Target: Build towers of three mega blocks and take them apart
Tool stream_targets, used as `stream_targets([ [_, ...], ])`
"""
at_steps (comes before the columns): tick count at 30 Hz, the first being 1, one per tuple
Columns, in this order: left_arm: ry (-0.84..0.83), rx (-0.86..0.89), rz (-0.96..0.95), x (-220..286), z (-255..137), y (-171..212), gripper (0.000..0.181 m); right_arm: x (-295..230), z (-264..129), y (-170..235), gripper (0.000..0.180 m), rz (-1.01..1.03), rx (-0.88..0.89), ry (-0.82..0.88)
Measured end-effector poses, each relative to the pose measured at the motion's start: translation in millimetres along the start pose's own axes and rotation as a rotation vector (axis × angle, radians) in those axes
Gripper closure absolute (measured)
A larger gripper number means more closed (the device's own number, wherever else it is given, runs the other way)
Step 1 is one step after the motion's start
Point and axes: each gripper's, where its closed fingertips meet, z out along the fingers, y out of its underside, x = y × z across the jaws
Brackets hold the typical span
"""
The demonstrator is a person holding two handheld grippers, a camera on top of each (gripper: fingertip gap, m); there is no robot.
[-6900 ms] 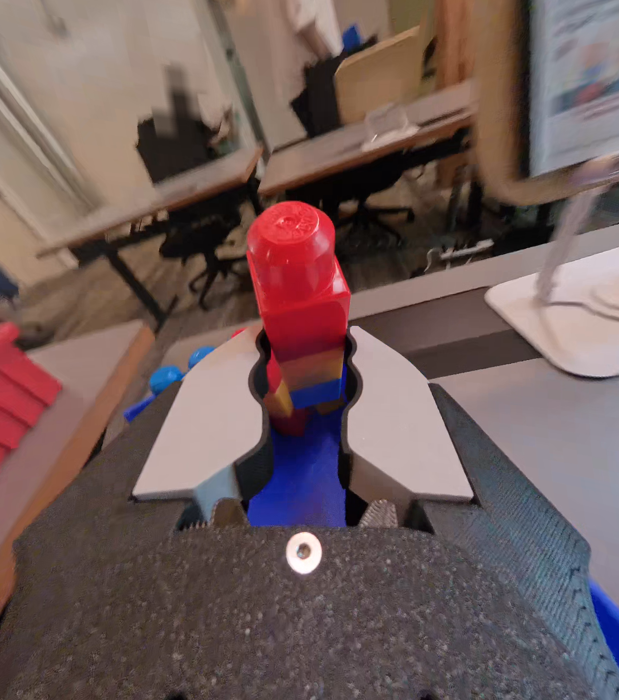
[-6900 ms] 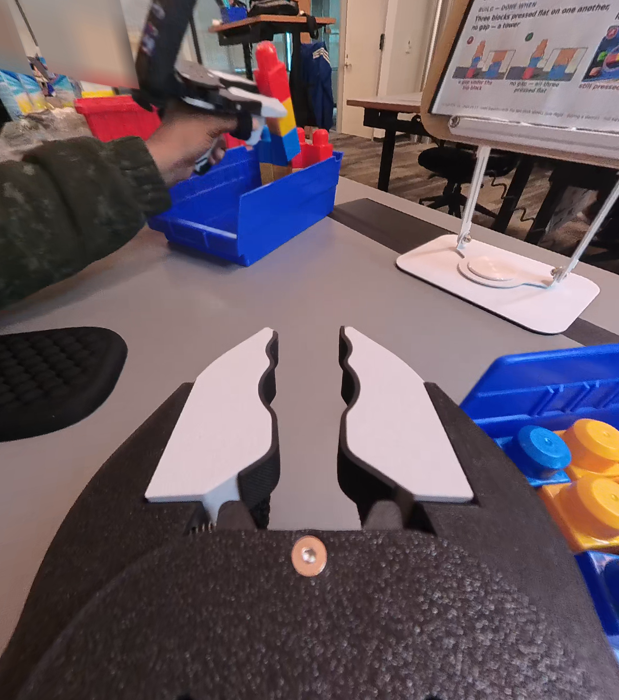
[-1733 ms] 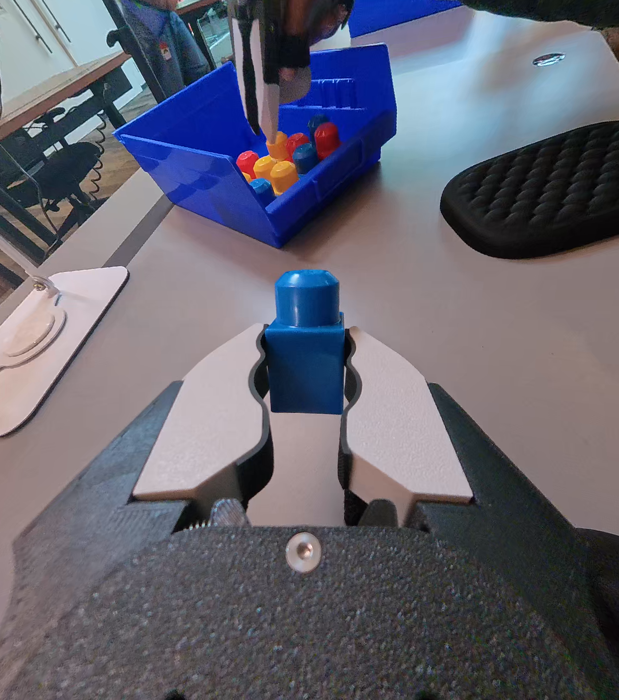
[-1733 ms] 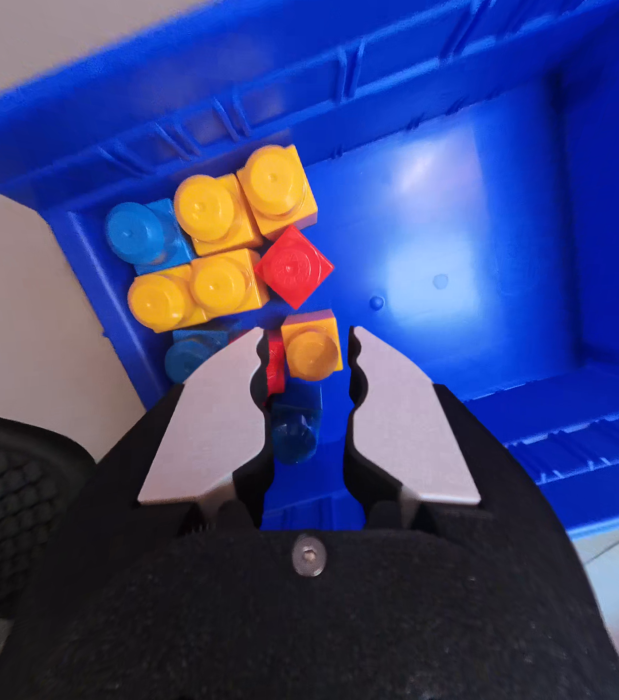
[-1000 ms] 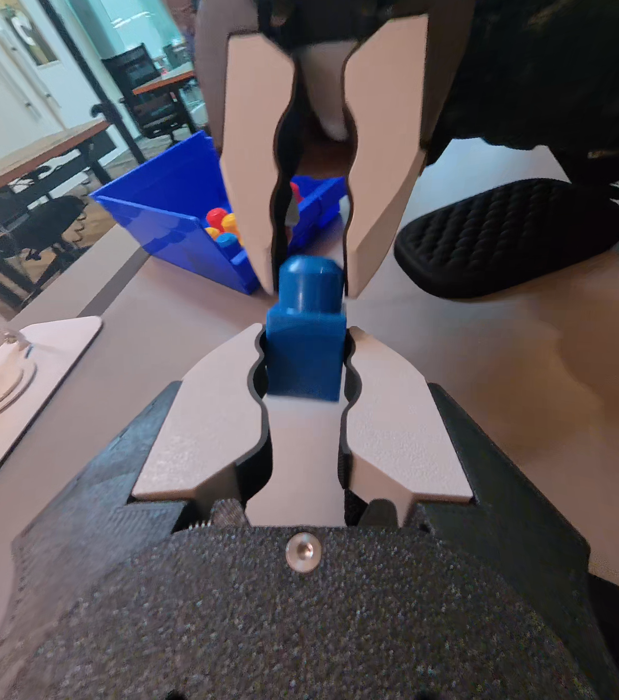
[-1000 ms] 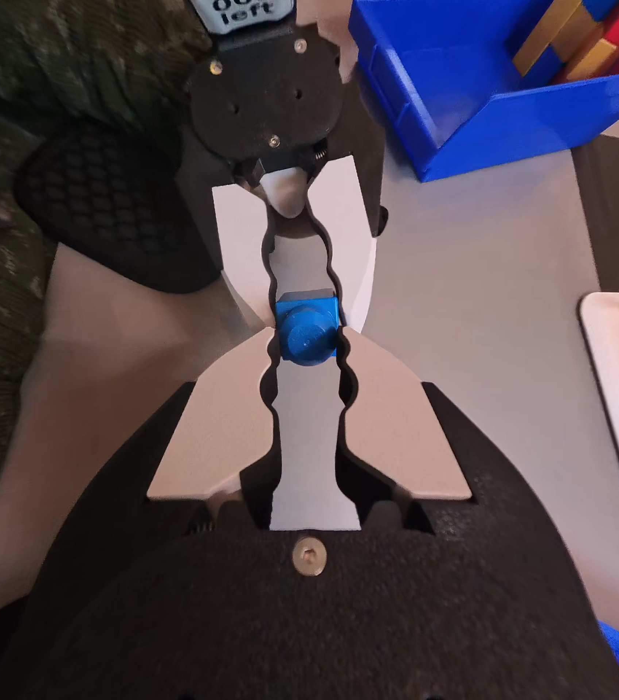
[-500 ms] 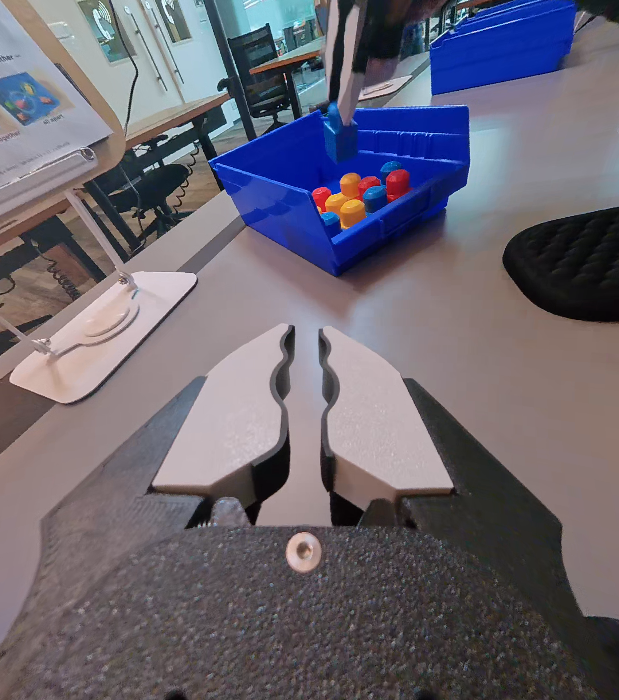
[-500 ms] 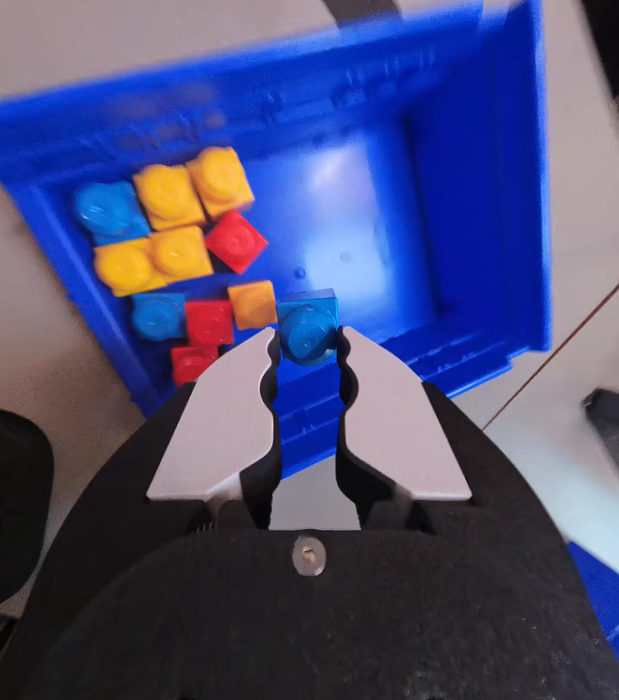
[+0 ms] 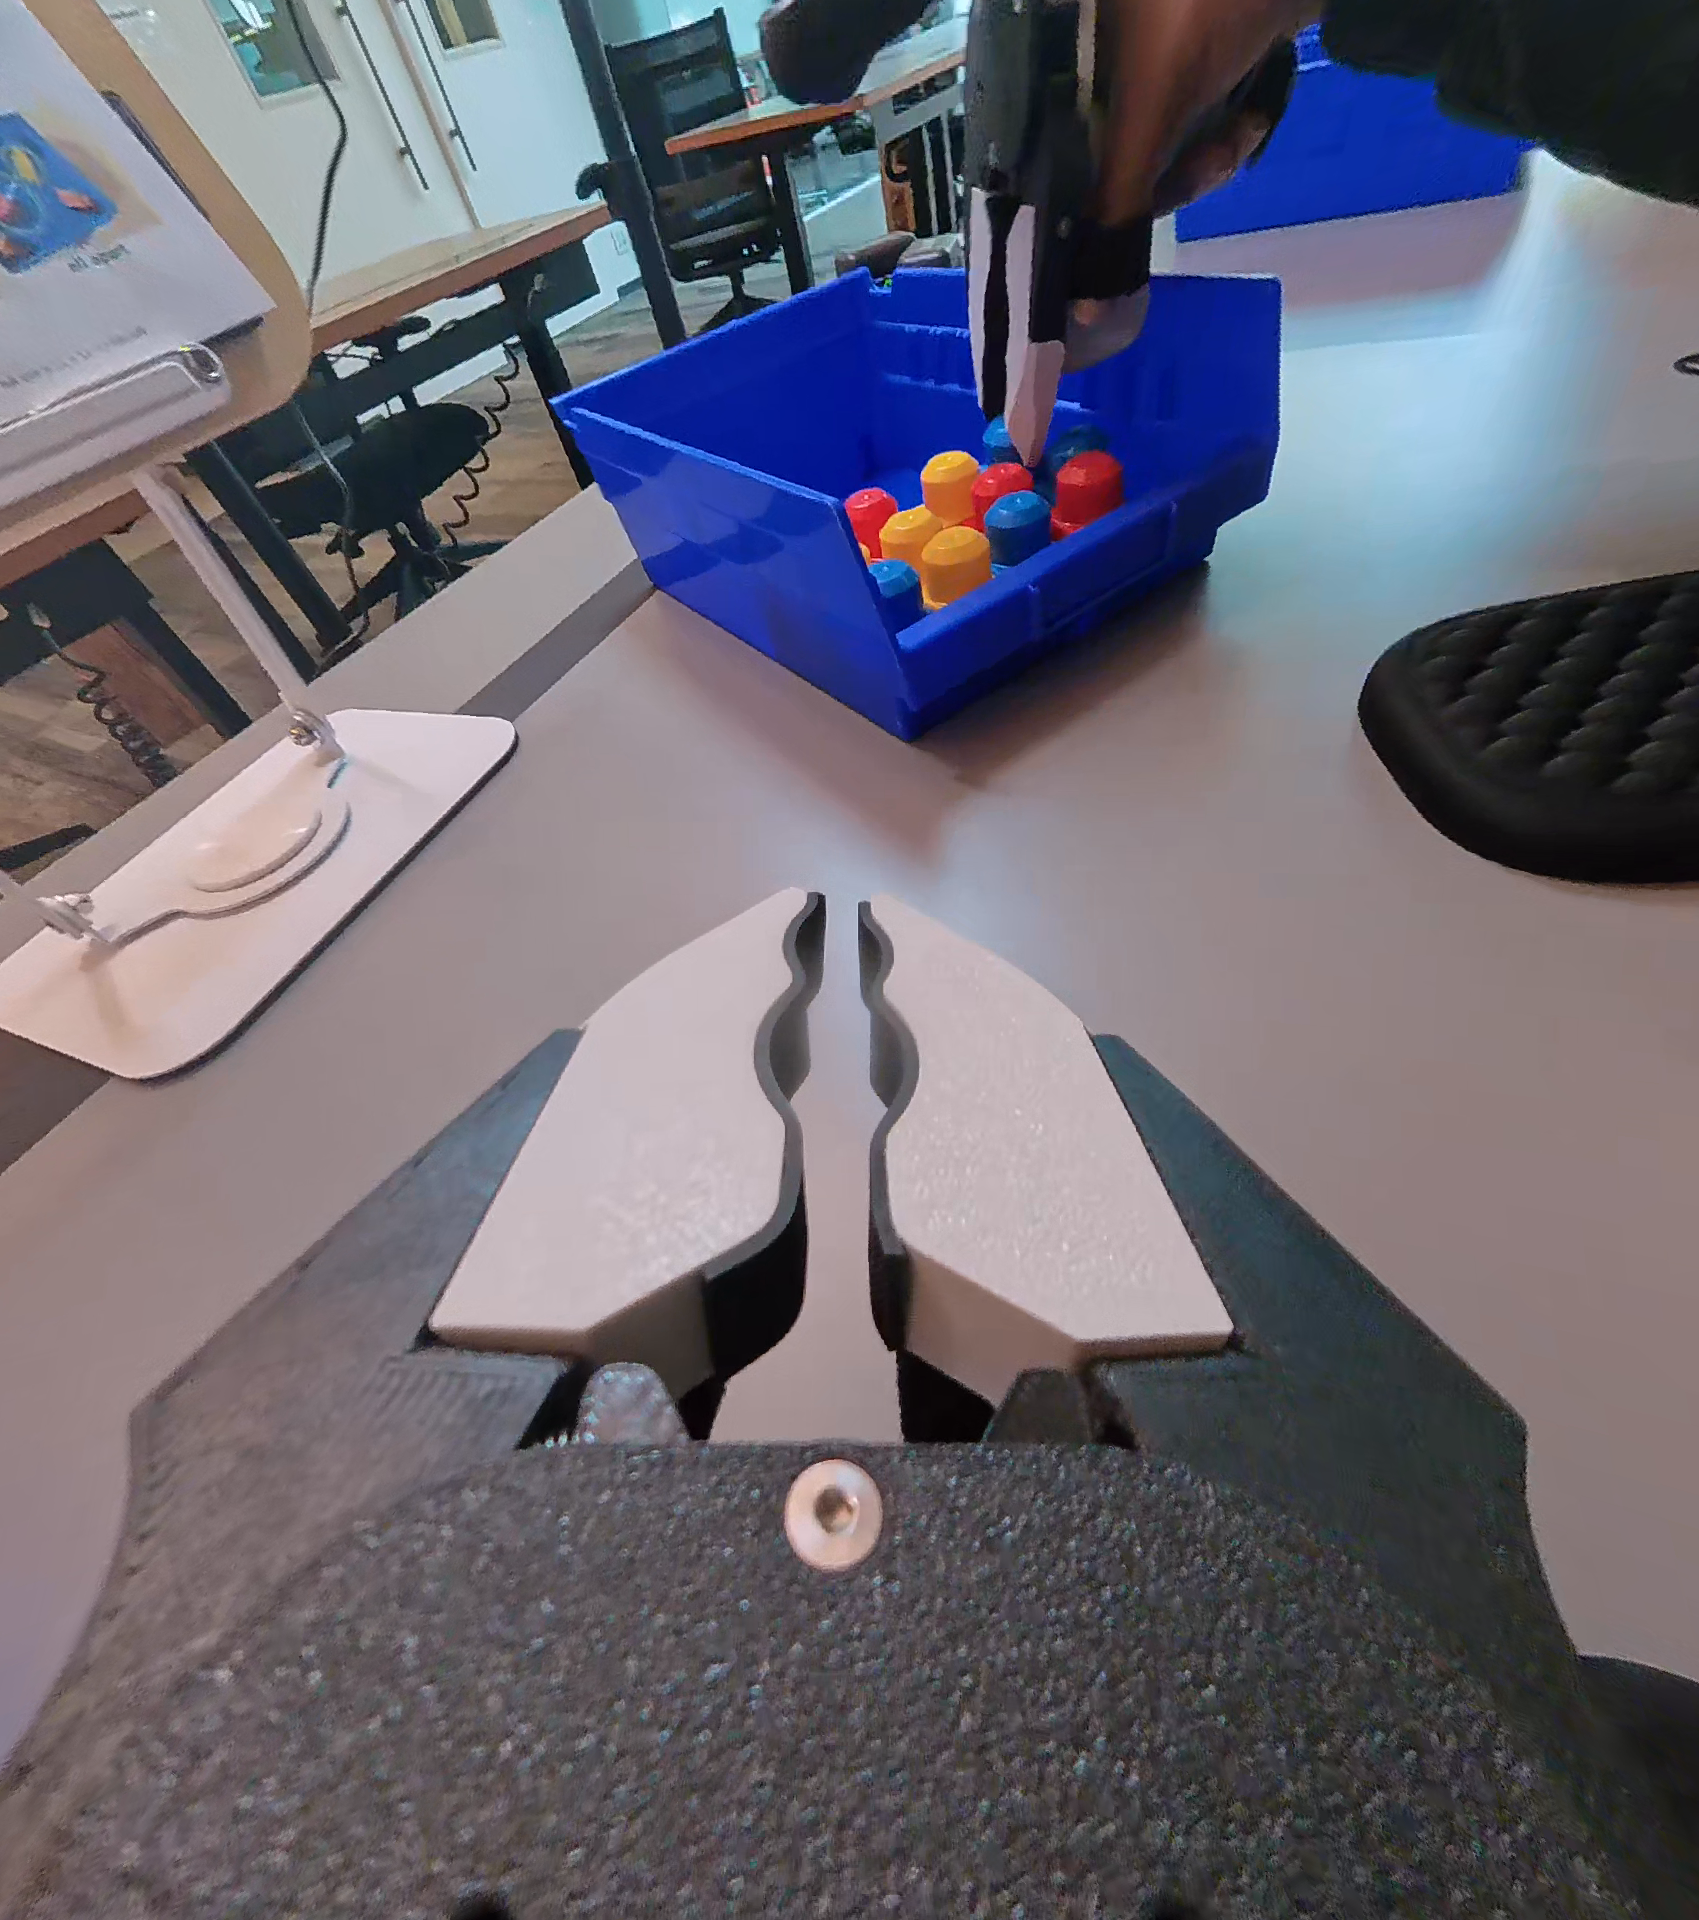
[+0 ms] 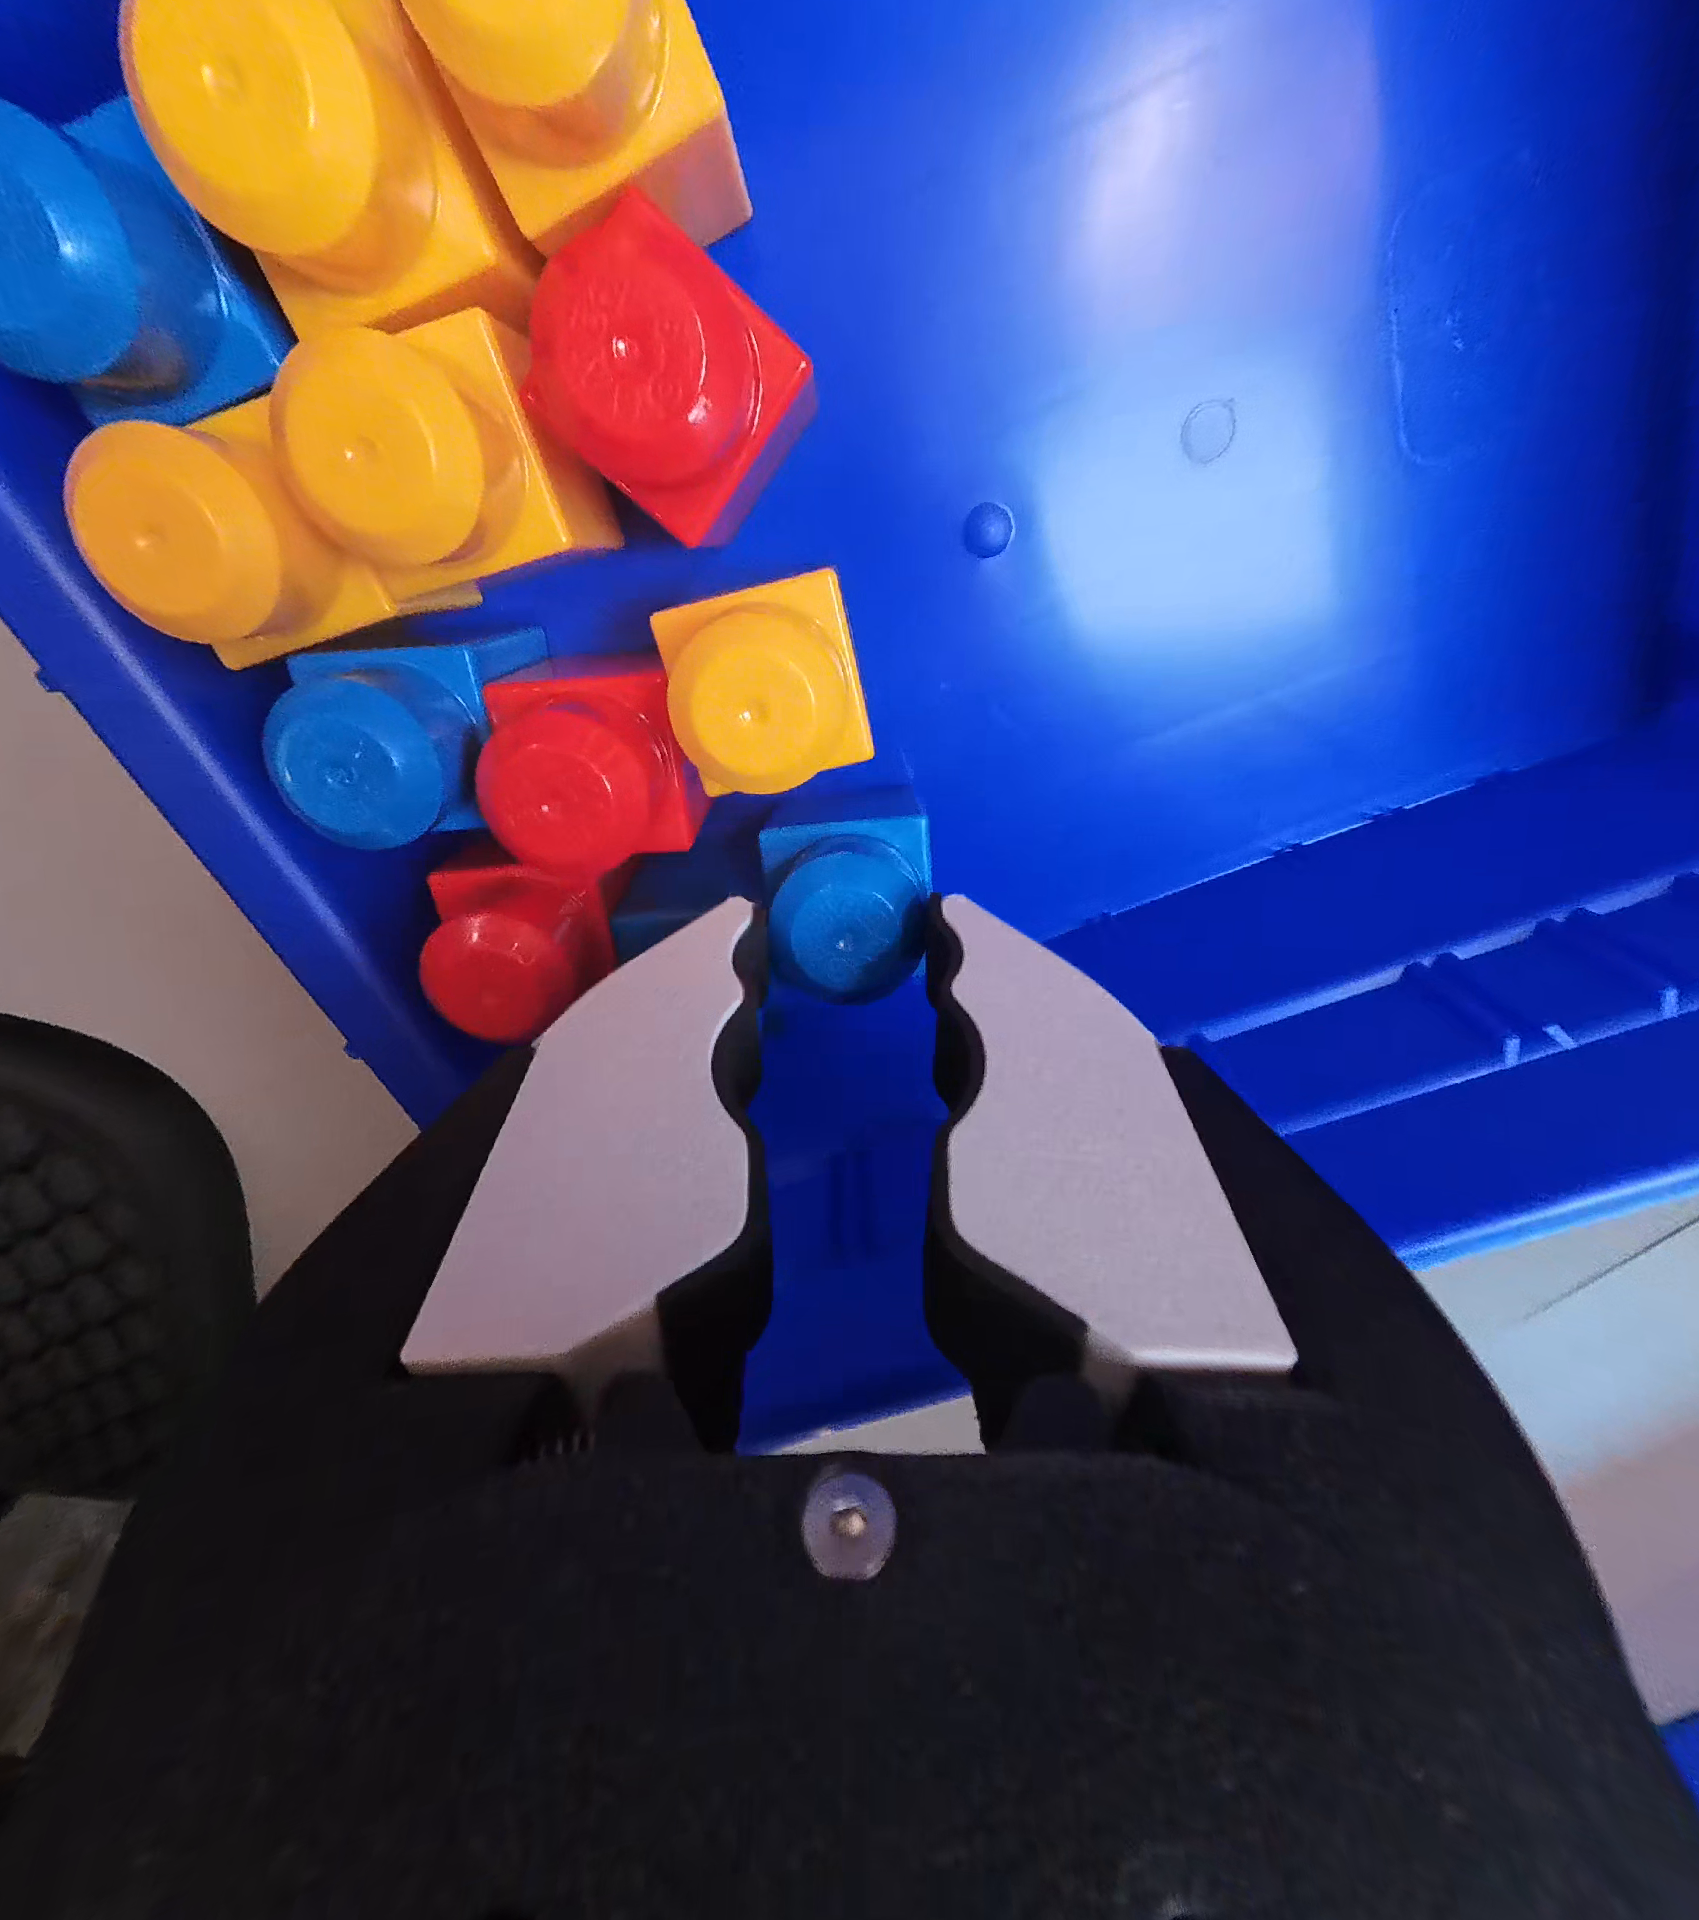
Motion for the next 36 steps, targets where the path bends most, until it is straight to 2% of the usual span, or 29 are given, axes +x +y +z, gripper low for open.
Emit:
stream_targets([
  [3,-0.031,0.021,-0.011,-7,-4,-5,0.175,-3,-13,-13,0.141,-0.009,0.116,0.022],
  [7,-0.151,0.092,-0.017,-35,-23,-23,0.176,-29,-54,-49,0.132,-0.080,0.452,0.064],
  [11,-0.384,0.213,-0.070,-92,-69,-50,0.181,-83,-116,-84,0.132,-0.140,0.941,0.103],
  [15,-0.661,0.250,-0.183,-175,-127,-50,0.181,-151,-147,-96,0.132,-0.116,1.242,-0.008],
  [18,-0.838,0.193,-0.257,-240,-159,-27,0.180,-191,-141,-105,0.134,-0.122,1.318,-0.070],
  [20,-0.891,0.121,-0.305,-277,-166,-5,0.173,-210,-129,-112,0.141,-0.129,1.336,-0.101],
  [21,-0.910,0.081,-0.319,-294,-166,7,0.170,-216,-123,-114,0.147,-0.134,1.347,-0.109],
  [23,-0.936,-0.037,-0.320,-322,-162,35,0.160,-225,-109,-118,0.174,-0.157,1.358,-0.118],
  [24,-0.940,-0.089,-0.330,-334,-159,48,0.155,-228,-102,-119,0.179,-0.160,1.356,-0.124],
  [27,-0.904,-0.189,-0.346,-355,-139,77,0.144,-235,-85,-118,0.179,-0.180,1.324,-0.150],
  [30,-0.929,-0.258,-0.294,-371,-126,90,0.142,-236,-76,-117,0.179,-0.199,1.297,-0.139],
  [36,-0.988,-0.363,-0.330,-397,-111,103,0.141,-243,-68,-117,0.179,-0.212,1.272,-0.184],
])
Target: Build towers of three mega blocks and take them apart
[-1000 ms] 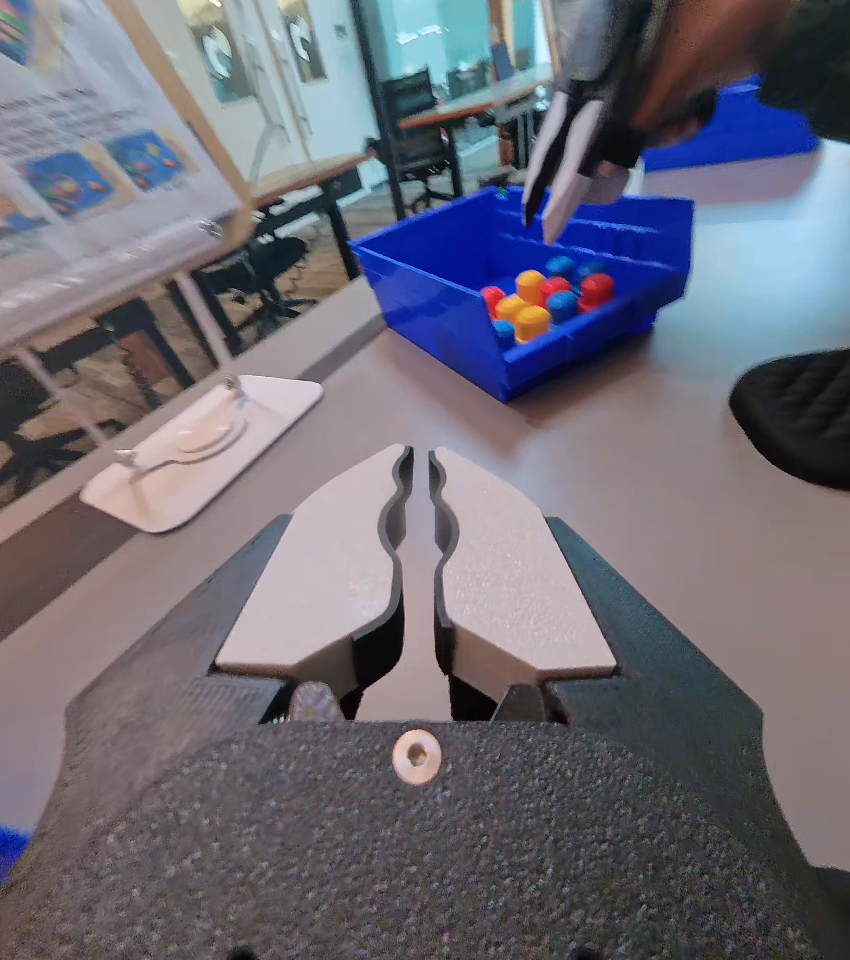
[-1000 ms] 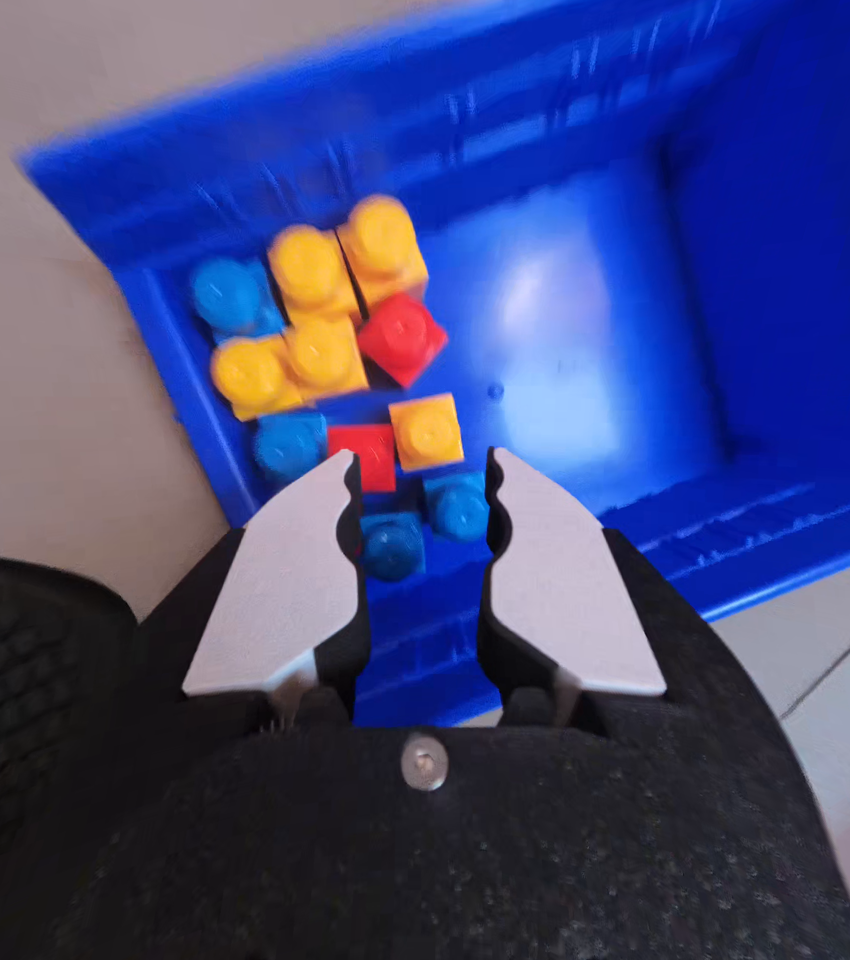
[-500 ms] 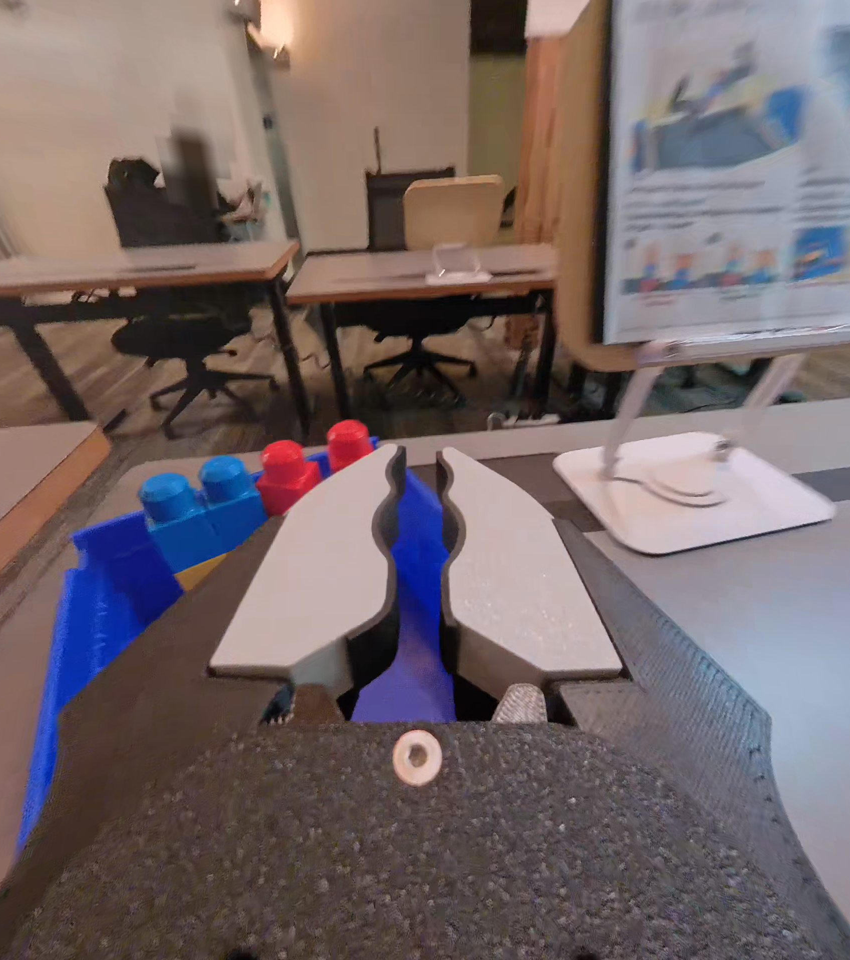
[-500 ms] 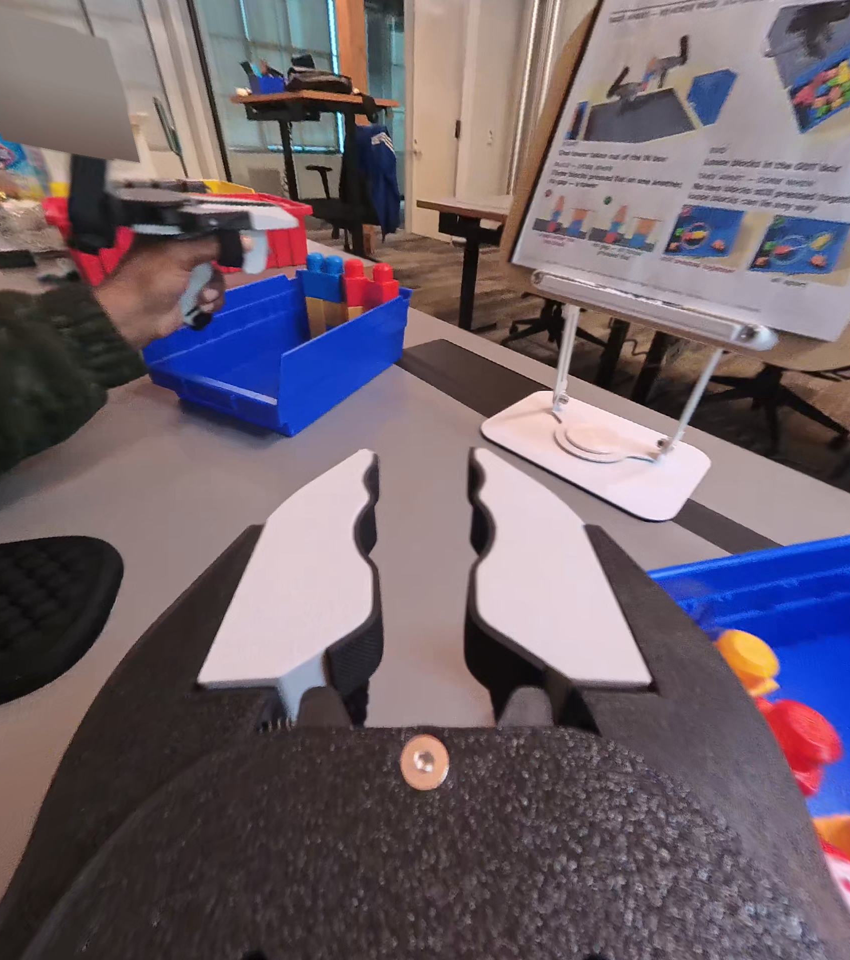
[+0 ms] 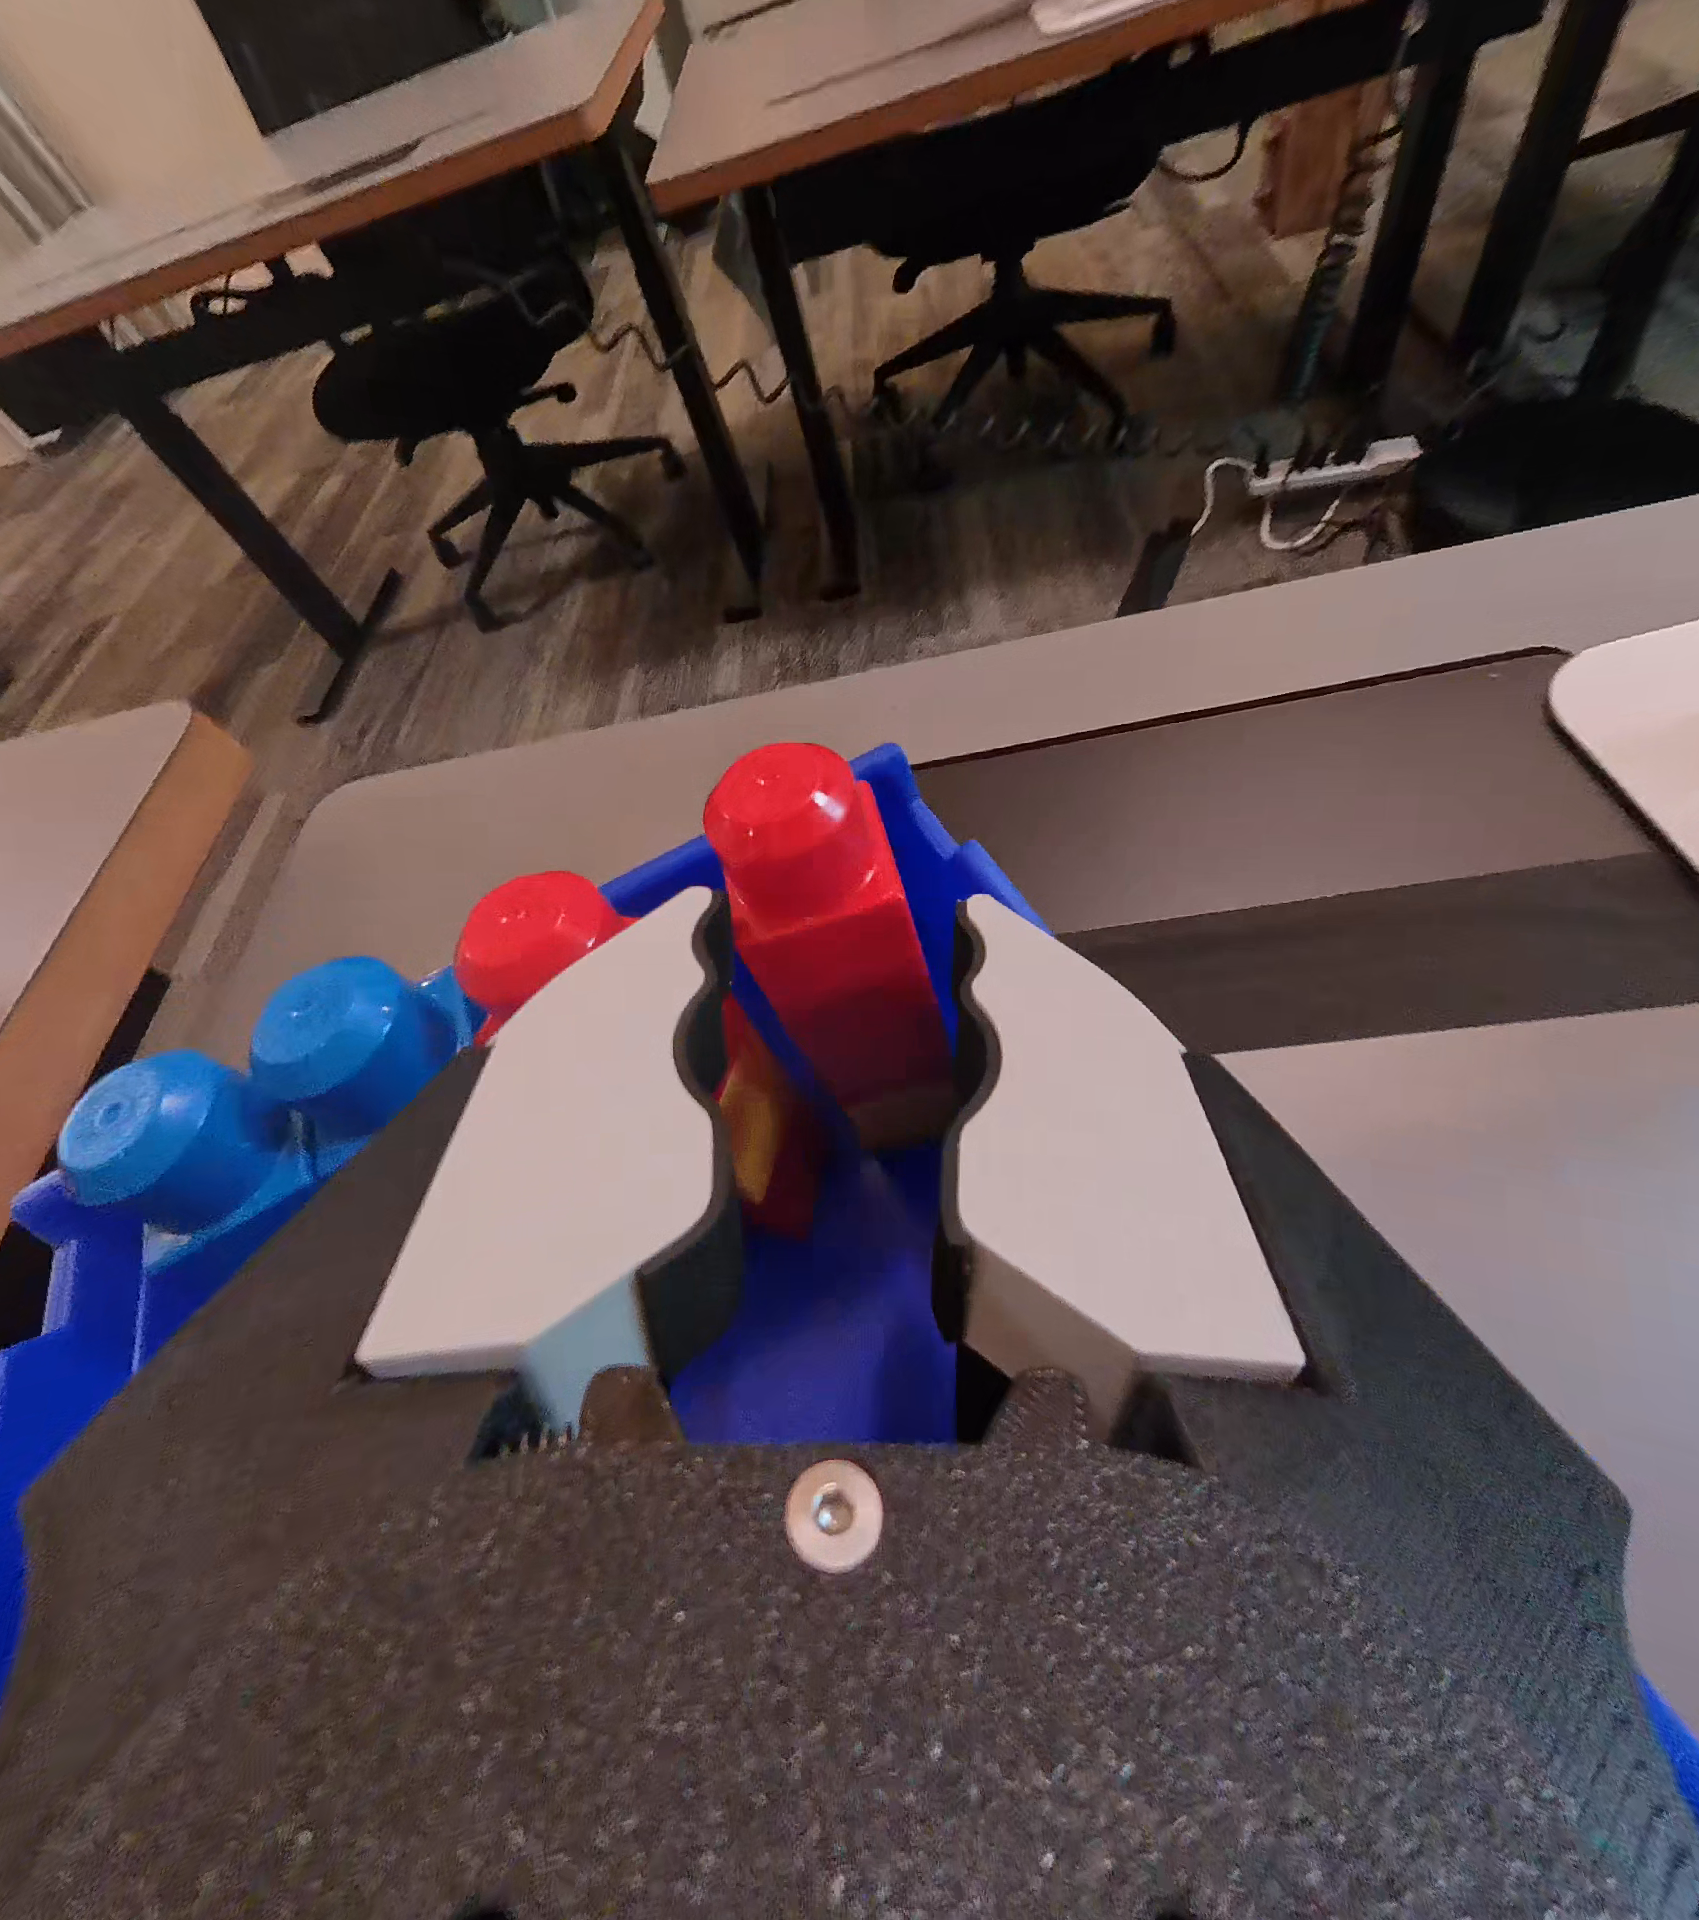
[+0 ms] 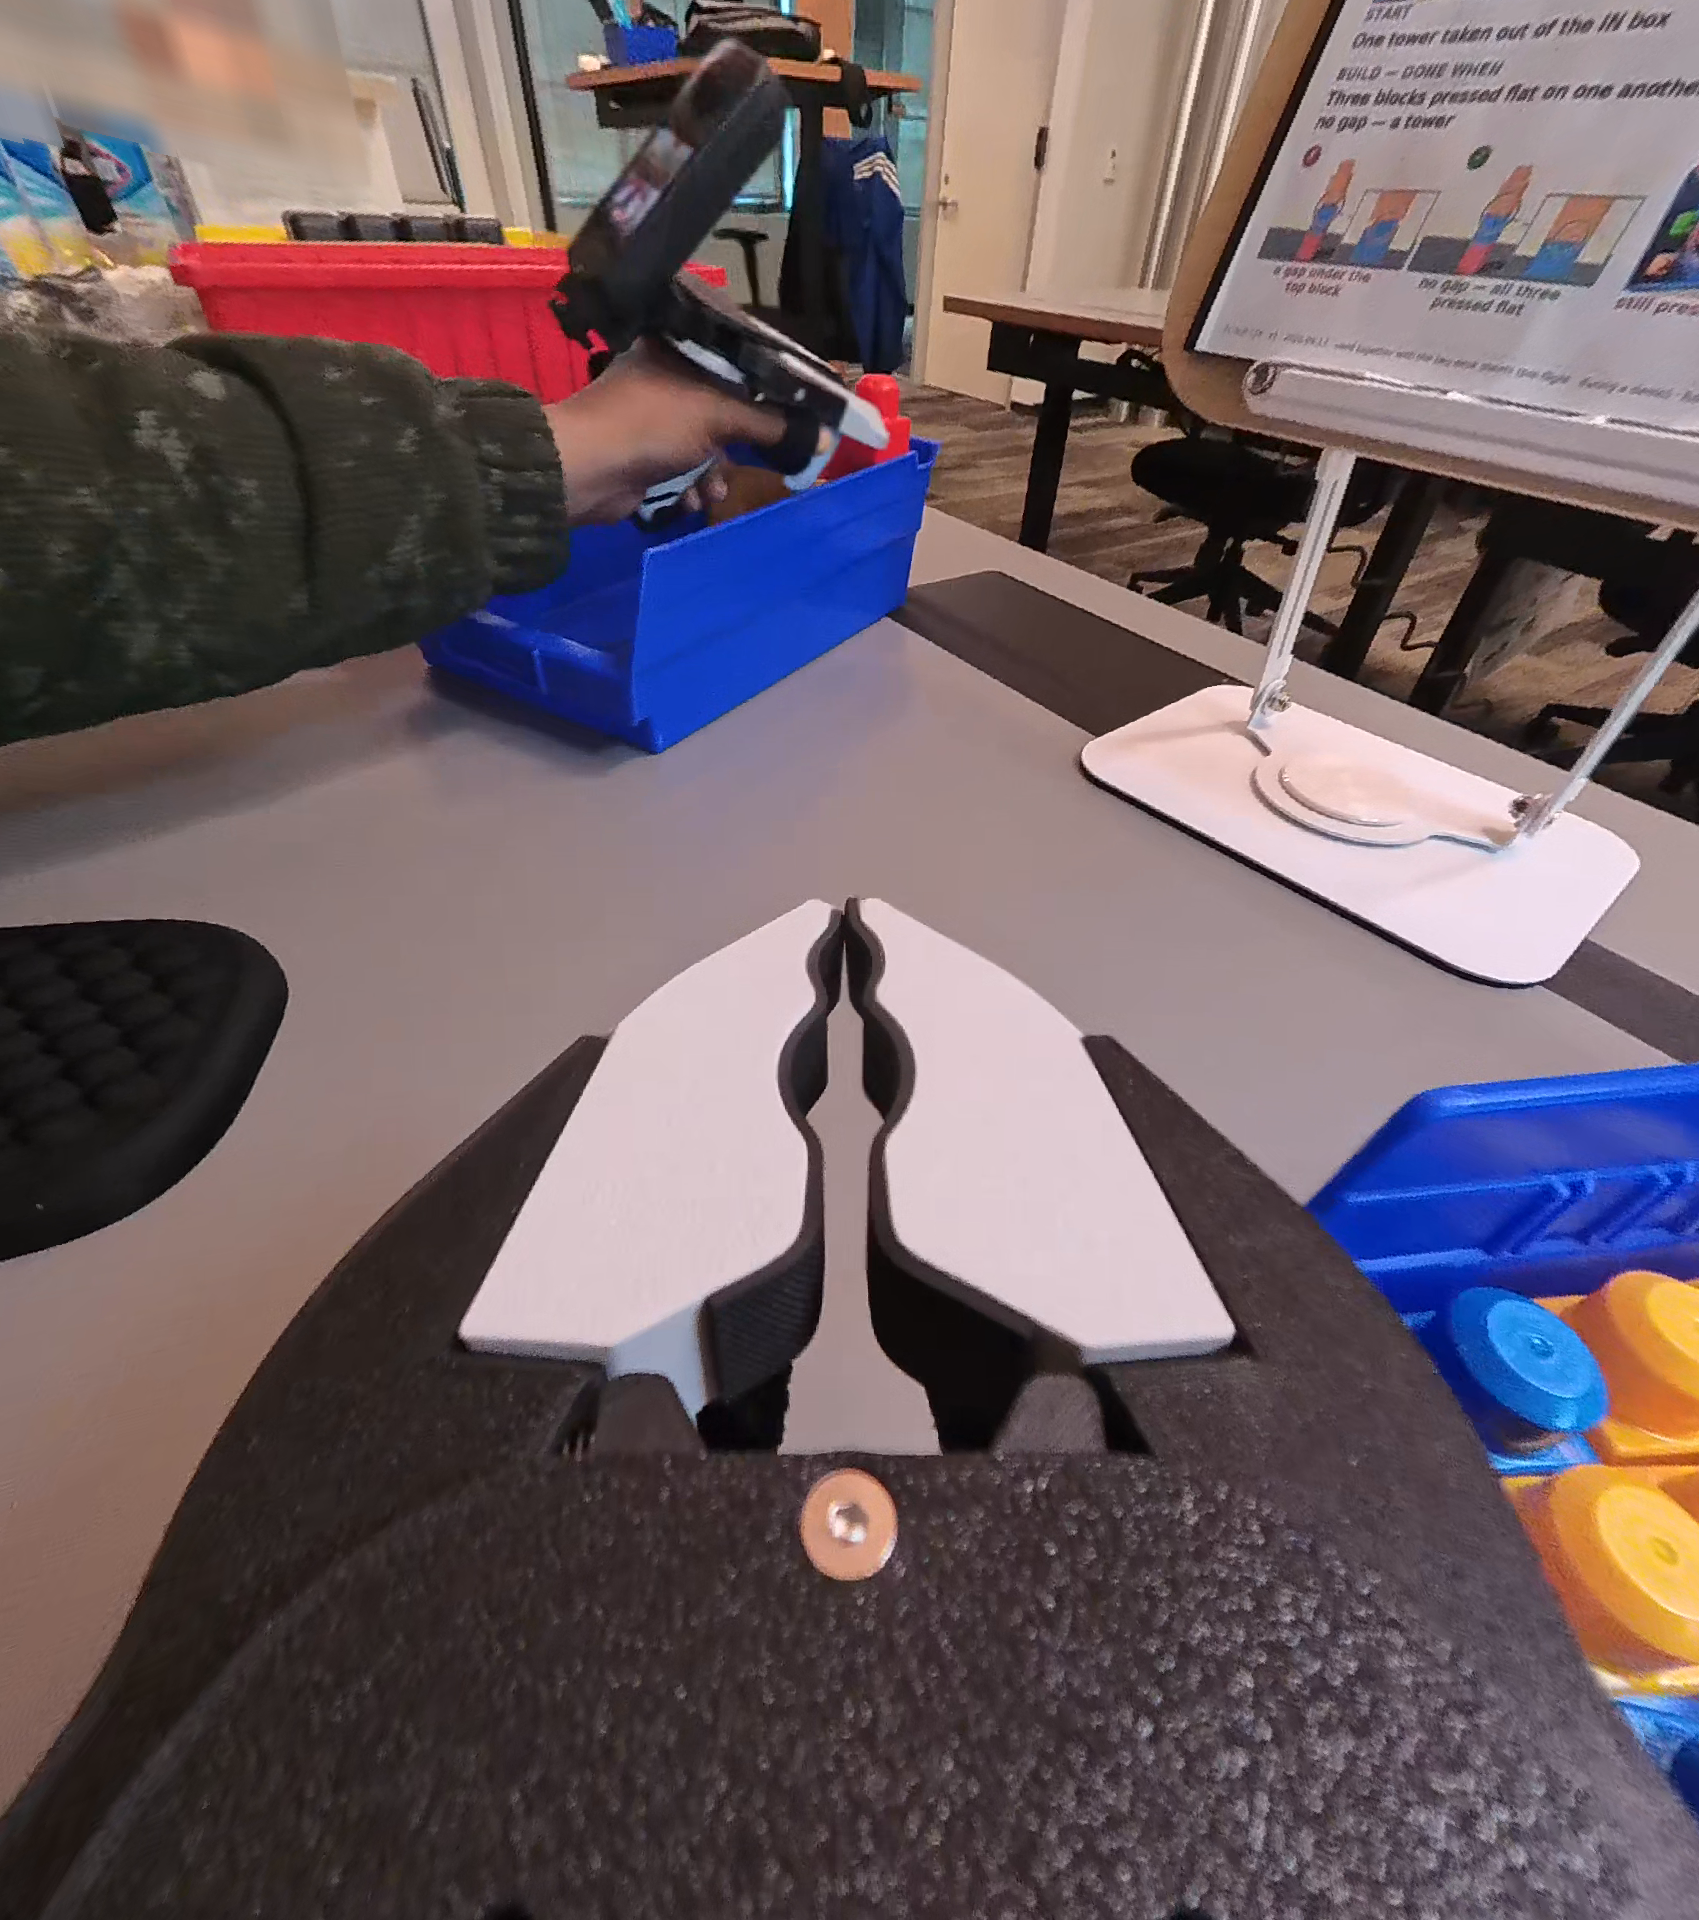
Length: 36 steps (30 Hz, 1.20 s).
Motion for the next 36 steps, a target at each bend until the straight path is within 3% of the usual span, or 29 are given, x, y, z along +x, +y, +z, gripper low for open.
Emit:
stream_targets([
  [9,-0.085,-0.085,-0.064,-7,17,6,0.143,-14,3,7,0.179,-0.031,-0.027,-0.050],
  [12,-0.091,0.021,-0.027,-7,-5,-14,0.143,-14,0,3,0.179,-0.057,-0.011,-0.038],
  [16,-0.056,0.245,0.049,8,-73,-63,0.144,-13,-3,-6,0.179,-0.045,0.029,-0.032],
  [20,0.265,0.393,0.048,87,-163,-90,0.144,-11,0,-13,0.156,-0.039,0.045,0.019],
  [23,0.555,0.425,0.028,163,-228,-83,0.144,-15,5,-17,0.141,-0.067,0.041,0.064],
  [26,0.716,0.438,0.045,229,-276,-65,0.144,-25,11,-19,0.136,-0.122,0.026,0.095],
  [31,0.944,0.381,0.044,311,-322,-33,0.144,-29,20,-10,0.128,-0.184,-0.023,0.135],
  [33,0.996,0.386,0.027,324,-330,-28,0.145,-31,18,-7,0.142,-0.188,-0.029,0.107],
  [35,1.070,0.457,0.010,325,-341,-32,0.143,-33,14,-10,0.143,-0.161,0.013,0.052],
  [36,1.112,0.493,-0.008,323,-345,-34,0.134,-38,11,-14,0.144,-0.124,0.056,-0.016],
])
